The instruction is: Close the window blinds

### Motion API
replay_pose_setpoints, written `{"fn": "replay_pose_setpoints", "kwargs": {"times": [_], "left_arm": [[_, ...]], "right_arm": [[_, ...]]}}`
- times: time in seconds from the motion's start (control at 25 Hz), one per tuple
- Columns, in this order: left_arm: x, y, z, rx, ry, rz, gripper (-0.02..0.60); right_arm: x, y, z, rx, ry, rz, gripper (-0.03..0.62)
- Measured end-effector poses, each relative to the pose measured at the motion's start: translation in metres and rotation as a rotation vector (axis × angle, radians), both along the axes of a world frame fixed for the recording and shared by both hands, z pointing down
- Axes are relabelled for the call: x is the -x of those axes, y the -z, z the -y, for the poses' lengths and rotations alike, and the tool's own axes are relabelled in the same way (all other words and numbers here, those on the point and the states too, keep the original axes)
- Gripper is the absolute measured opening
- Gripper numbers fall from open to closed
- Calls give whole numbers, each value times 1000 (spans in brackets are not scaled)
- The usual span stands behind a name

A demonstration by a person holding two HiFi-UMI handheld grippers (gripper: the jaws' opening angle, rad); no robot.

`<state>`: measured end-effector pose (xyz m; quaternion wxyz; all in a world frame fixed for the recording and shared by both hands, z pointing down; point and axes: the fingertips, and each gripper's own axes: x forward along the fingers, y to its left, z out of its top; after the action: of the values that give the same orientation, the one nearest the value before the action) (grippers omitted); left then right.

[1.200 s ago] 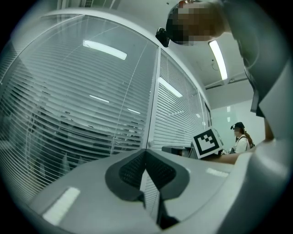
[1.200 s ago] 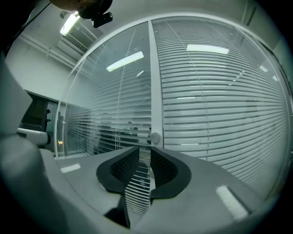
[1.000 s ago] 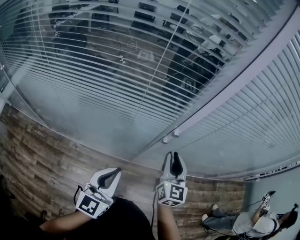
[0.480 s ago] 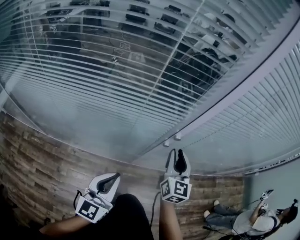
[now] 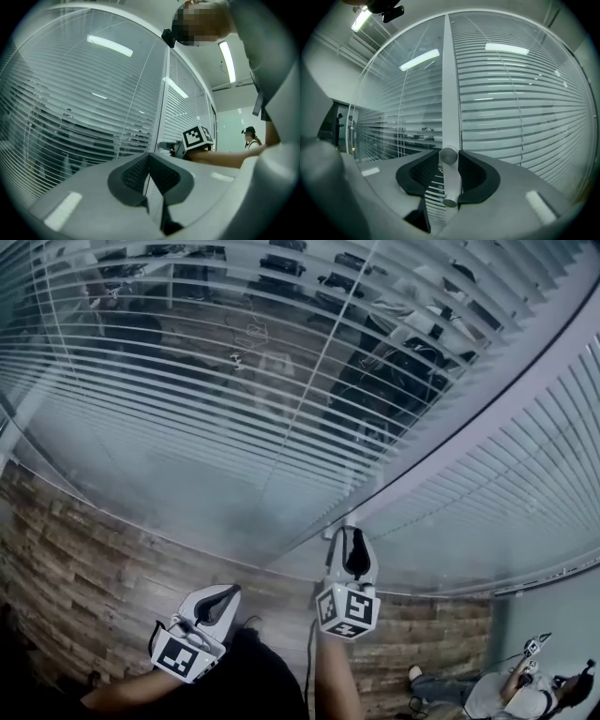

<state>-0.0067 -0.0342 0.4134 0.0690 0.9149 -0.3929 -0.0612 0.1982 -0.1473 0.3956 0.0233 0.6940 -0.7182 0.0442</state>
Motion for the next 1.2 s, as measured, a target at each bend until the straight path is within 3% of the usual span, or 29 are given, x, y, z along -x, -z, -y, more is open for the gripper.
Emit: {"fn": "replay_pose_setpoints", "kwargs": {"times": [0.24, 0.4, 0.76, 1.0, 1.08, 1.2], "left_arm": [[3, -10, 17, 6, 12, -10, -2], [-2, -10, 21, 8, 16, 1, -2], [-1, -11, 22, 7, 7, -15, -2], [9, -24, 13, 6, 2, -19, -2], [7, -20, 12, 6, 5, -19, -2], [7, -24, 11, 21, 7, -15, -2]], "right_arm": [[1, -8, 16, -5, -20, -3, 133], [-7, -6, 18, 8, -28, -62, 129], [1, -8, 18, 42, 29, -378, 130], [21, -20, 12, 42, 39, -714, 127], [19, -18, 12, 40, 46, -748, 129], [18, -17, 13, 38, 60, -673, 133]]}}
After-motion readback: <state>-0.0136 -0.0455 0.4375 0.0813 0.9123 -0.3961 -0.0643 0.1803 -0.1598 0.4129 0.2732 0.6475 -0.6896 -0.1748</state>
